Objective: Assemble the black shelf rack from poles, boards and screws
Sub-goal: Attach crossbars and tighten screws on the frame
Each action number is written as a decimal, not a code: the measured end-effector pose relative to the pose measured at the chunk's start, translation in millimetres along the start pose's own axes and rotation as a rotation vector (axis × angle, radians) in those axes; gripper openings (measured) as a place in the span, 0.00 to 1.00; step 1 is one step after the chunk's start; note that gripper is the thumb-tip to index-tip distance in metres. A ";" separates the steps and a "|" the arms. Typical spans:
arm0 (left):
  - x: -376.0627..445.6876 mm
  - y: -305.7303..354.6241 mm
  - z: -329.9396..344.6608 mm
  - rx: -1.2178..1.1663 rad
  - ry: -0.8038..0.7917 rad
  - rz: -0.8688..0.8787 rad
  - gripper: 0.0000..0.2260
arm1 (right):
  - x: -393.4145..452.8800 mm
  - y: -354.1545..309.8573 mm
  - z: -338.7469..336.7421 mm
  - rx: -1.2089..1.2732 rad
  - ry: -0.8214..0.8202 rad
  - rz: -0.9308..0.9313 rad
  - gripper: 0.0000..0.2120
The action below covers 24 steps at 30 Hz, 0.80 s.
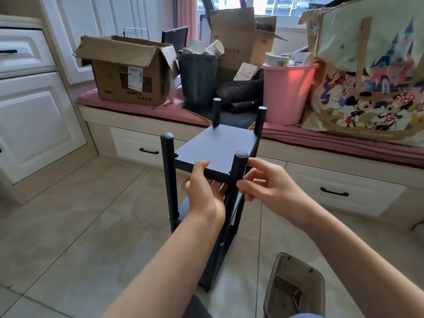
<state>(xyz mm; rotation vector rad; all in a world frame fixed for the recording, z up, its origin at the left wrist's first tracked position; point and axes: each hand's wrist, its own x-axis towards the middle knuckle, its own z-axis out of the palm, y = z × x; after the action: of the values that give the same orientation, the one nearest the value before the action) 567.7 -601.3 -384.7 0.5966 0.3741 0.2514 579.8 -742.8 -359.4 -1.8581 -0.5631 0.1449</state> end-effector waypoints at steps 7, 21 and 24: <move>14.1 8.8 14.7 0.162 0.086 -0.178 0.06 | -5.9 -4.9 4.4 -0.059 0.046 -0.049 0.18; 10.8 -8.9 10.4 0.026 -0.036 -0.256 0.05 | -32.5 -1.3 2.9 -0.309 0.285 -0.120 0.29; 8.5 -11.7 11.9 0.011 -0.023 -0.258 0.04 | -35.9 2.4 9.5 -0.338 0.360 -0.124 0.28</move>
<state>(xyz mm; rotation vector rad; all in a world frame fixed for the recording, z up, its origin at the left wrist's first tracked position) 581.7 -613.7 -384.8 0.5549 0.4259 -0.0046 545.6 -751.3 -371.2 -2.1028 -0.4675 -0.3829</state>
